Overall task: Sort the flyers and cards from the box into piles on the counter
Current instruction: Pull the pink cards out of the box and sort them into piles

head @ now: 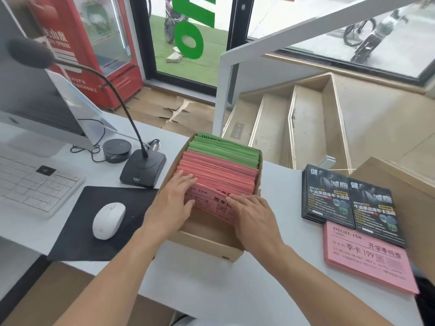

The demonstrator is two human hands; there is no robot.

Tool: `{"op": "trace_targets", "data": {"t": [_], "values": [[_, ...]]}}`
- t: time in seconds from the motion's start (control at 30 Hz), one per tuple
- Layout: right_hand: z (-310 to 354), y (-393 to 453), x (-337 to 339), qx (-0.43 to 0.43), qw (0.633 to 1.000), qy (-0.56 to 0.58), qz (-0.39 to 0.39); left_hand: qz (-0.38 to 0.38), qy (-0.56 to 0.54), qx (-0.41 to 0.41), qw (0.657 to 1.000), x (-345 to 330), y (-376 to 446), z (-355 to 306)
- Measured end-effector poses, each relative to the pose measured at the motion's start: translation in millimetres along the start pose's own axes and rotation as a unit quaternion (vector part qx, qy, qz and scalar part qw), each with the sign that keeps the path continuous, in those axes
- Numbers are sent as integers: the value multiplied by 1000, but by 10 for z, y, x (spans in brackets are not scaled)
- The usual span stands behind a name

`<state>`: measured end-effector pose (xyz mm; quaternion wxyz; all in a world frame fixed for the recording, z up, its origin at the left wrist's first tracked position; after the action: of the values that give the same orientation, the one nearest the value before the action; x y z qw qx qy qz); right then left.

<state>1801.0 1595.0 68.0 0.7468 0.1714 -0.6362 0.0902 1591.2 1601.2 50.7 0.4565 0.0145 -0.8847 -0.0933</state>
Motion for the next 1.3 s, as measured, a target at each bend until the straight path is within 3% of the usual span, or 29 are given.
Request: {"op": "trace_targets", "data": {"t": [0.13,0.4,0.63,0.83,1.1,1.17,1.3], "values": [[102,14,74,-3,1000,23,0,-36,-8,2,999,47,-1,-13],[131,124,75,-19,998,-21,53,-20,-25,10,999,43,-17,-2],[139,131,-48,-48,999,0,7,-9,-25,13,1000,61,-38,-33],[155,91,14,6,995,-28,-92,-22,-21,5,1000,92,-54,-56],[147,98,-45,-12,1000,14,14,-42,35,-10,998,99,-43,-72],[161,89,41,-18,999,43,-19,-67,40,-9,997,137,-39,-64],[159,27,237,-9,989,108,-99,-111,-52,10,992,249,-68,-97]]}}
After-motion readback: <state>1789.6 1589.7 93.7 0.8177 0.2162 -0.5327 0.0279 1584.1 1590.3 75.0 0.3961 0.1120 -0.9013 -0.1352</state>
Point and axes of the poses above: each hand's wrist, its own y-axis towards the middle knuckle, its own x-axis out of the back of the hand, z = x × y, the point moved 5 cm from there along y, towards the middle knuckle, and after that the axes turned 4 degrees about -x, right-handed, at the moved point
